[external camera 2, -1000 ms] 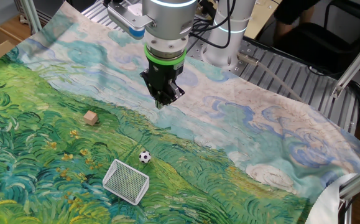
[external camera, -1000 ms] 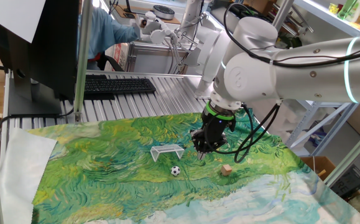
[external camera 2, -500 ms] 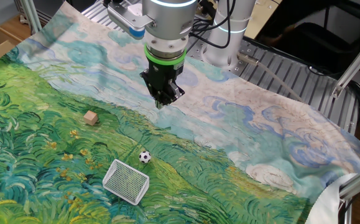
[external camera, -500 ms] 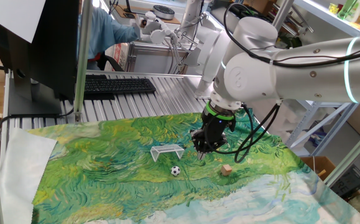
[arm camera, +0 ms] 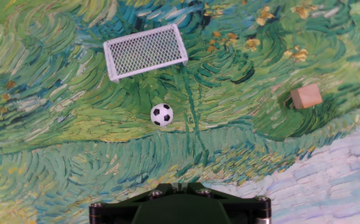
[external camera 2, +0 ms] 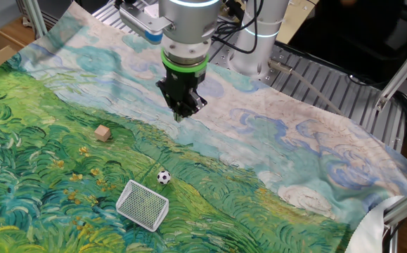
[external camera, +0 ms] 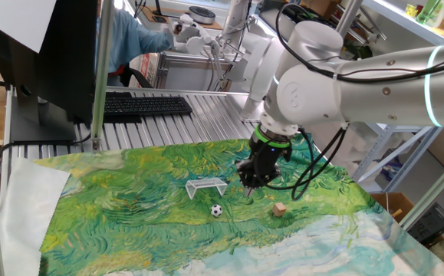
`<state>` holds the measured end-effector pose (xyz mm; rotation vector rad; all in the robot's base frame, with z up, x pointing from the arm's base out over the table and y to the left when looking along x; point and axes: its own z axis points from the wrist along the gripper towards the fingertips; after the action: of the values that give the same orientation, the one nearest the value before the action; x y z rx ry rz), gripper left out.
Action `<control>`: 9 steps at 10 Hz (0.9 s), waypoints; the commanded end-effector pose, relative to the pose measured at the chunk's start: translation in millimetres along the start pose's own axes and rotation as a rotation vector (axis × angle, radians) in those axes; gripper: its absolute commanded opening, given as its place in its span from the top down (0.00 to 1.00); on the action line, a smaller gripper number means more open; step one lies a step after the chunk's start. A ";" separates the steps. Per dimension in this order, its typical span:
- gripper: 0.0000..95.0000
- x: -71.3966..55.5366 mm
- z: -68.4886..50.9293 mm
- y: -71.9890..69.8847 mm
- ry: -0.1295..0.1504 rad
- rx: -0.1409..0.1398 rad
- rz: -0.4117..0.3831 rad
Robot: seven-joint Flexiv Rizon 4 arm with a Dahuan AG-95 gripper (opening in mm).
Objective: Pick up the small block on the left and move it to the right
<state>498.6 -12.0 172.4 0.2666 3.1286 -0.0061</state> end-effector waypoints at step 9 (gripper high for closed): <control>1.00 -25.4 6.2 -46.2 -0.007 0.037 -0.106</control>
<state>518.1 -63.5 167.9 0.0920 3.1338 -0.0667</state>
